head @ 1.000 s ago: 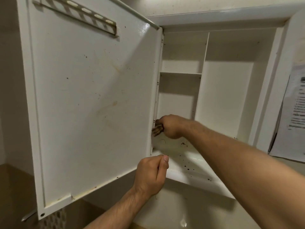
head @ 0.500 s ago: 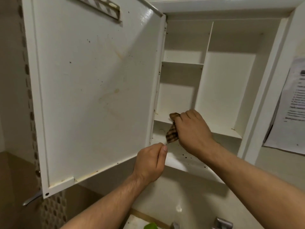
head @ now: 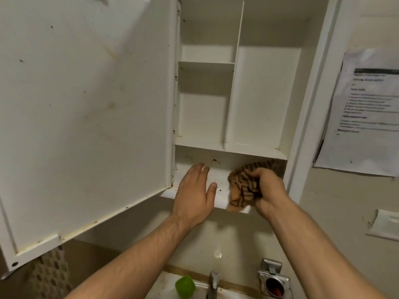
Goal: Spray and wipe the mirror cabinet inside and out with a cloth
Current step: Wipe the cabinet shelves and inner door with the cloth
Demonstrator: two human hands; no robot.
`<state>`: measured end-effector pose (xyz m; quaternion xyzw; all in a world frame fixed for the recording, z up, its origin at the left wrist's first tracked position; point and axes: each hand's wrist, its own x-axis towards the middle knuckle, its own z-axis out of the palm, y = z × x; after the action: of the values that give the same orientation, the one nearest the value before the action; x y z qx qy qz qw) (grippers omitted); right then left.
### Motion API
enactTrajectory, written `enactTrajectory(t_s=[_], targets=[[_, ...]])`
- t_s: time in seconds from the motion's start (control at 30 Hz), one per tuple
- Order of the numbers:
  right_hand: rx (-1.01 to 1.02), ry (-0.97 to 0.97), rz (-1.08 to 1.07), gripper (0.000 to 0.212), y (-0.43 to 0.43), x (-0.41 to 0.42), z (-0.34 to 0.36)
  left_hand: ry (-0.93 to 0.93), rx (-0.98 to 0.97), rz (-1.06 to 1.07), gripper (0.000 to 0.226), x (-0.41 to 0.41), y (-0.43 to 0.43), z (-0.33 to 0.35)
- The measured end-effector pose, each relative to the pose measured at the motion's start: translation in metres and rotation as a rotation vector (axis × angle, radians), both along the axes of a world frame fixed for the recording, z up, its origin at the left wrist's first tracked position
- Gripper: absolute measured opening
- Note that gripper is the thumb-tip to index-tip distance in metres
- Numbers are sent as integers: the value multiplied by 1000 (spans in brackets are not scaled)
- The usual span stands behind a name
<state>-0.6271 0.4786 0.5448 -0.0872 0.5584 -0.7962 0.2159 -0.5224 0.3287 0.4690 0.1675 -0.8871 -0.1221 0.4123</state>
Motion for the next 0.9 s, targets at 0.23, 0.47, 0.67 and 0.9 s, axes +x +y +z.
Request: enactTrajectory(t_s=[0.23,0.47,0.67,0.9], targets=[[-91,57,-258,44,-36,15,-7,139,76,-18,54,5,-9,0],[779,654,-382,42,-116,24,-2,358,146,-208,59,24,-14,-1],[833,1446,505,7,-134,30,-14,395,99,-210,60,32,-24,2],[1282,1884,464,34,-113,20,17,313,97,-139,59,41,-31,-3]])
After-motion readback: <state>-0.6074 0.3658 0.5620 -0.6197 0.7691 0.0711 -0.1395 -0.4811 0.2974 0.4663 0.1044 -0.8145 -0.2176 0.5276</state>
